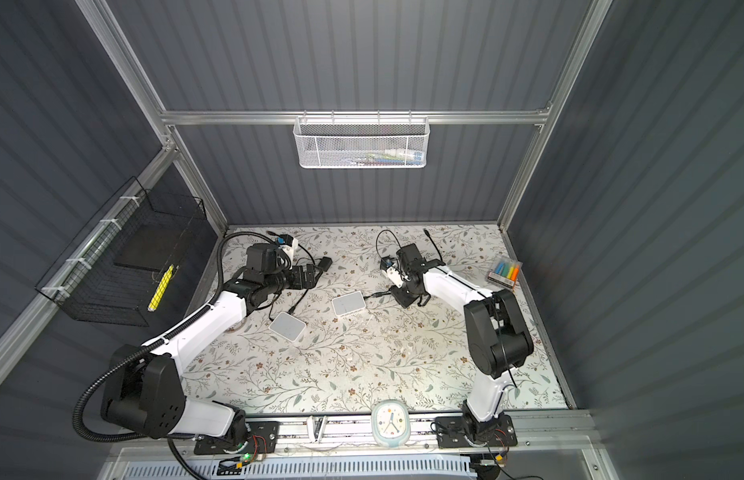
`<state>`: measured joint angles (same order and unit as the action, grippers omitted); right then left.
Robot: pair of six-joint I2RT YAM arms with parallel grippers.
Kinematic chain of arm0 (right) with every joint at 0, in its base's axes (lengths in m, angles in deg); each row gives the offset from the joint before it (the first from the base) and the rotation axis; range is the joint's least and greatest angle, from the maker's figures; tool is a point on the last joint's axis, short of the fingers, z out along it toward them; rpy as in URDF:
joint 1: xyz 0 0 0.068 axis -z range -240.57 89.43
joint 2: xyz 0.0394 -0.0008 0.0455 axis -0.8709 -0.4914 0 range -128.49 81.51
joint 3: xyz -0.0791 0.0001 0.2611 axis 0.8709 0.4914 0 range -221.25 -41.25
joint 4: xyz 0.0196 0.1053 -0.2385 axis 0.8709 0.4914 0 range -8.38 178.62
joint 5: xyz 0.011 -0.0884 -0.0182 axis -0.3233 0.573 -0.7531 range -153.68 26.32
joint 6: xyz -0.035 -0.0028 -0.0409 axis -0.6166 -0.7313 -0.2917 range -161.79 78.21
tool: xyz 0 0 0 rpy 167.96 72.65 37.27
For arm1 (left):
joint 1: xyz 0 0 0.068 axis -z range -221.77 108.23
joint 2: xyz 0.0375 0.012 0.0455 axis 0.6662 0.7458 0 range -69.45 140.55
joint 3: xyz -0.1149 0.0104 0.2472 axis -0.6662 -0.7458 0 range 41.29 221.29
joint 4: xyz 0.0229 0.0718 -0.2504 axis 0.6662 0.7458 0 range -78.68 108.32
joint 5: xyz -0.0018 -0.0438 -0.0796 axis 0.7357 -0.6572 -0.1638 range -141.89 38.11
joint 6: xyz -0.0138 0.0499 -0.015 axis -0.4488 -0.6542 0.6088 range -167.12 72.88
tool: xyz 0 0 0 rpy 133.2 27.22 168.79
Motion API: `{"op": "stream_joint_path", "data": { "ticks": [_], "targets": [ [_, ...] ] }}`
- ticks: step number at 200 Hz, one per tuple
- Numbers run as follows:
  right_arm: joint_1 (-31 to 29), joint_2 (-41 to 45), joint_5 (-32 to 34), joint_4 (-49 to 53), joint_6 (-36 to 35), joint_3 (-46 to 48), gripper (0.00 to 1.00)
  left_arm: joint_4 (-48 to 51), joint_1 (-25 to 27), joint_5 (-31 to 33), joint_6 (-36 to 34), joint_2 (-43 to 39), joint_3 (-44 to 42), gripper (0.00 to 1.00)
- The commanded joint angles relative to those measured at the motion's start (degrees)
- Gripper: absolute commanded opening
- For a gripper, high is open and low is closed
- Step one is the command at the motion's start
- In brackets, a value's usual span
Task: Insert the plug into the switch port
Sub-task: 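Lower the right gripper and grasp the ethernet cable behind its plug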
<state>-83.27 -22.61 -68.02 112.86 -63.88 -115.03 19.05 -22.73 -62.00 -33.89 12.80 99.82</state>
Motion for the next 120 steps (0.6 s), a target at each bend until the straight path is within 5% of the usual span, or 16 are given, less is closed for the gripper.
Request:
{"op": "stream_joint_path", "data": {
  "ticks": [1,60,120],
  "targets": [
    [0.69,-4.52,-1.12,0.61,-7.01,-5.0,0.4,0.92,-0.24,-0.22,-1.62,-1.52,-1.51,1.0],
    [1.99,-14.68,-3.43,10.2,-14.1,-16.49,0.39,3.32,-0.24,1.74,-3.3,-3.47,-1.5,1.0],
    [2.9,-14.63,-4.18,10.49,-16.82,-14.05,0.37,3.65,-0.24,1.07,-3.57,-2.3,-0.67,1.0]
  ]
}}
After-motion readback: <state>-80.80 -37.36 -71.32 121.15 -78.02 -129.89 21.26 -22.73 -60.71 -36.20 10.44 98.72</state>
